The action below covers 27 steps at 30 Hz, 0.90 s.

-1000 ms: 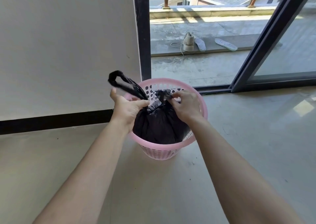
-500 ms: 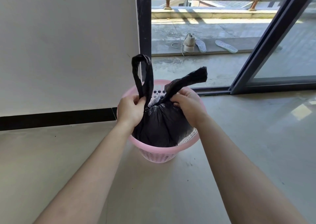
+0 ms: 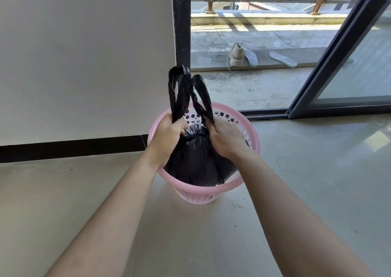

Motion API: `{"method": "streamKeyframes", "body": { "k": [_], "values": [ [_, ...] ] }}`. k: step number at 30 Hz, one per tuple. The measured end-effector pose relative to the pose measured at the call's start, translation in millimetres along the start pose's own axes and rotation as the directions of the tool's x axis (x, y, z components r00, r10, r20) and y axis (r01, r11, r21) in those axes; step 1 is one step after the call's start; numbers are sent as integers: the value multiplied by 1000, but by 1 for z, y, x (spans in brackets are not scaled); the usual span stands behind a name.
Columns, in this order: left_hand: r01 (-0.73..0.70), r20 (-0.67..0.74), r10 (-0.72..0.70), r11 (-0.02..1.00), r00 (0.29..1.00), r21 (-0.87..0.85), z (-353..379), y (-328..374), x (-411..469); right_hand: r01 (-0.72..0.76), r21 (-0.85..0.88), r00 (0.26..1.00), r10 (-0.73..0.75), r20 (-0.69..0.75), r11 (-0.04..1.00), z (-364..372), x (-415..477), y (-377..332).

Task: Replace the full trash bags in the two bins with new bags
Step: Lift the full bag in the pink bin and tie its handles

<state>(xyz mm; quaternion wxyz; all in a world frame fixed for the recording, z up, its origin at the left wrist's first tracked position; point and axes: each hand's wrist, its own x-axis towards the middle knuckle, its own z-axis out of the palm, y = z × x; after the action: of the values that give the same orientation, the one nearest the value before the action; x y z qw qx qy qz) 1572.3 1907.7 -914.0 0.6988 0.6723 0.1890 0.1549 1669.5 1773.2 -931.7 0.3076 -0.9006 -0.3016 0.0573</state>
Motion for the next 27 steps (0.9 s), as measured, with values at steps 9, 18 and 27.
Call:
{"method": "streamKeyframes", "body": {
  "k": [9, 18, 27],
  "values": [
    [-81, -5, 81, 996, 997, -47, -14, -11, 5, 337, -313, 939, -340, 45, 888, 7, -2, -10],
    [94, 146, -50, 946, 988, -311, -24, -4, 6, 157, 230, 987, -162, 4, 960, 1, 1, 1],
    [222, 95, -202, 917, 975, -332, -30, -8, 10, 17, 482, 997, 24, -78, 876, 4, 6, 6]
  ]
}}
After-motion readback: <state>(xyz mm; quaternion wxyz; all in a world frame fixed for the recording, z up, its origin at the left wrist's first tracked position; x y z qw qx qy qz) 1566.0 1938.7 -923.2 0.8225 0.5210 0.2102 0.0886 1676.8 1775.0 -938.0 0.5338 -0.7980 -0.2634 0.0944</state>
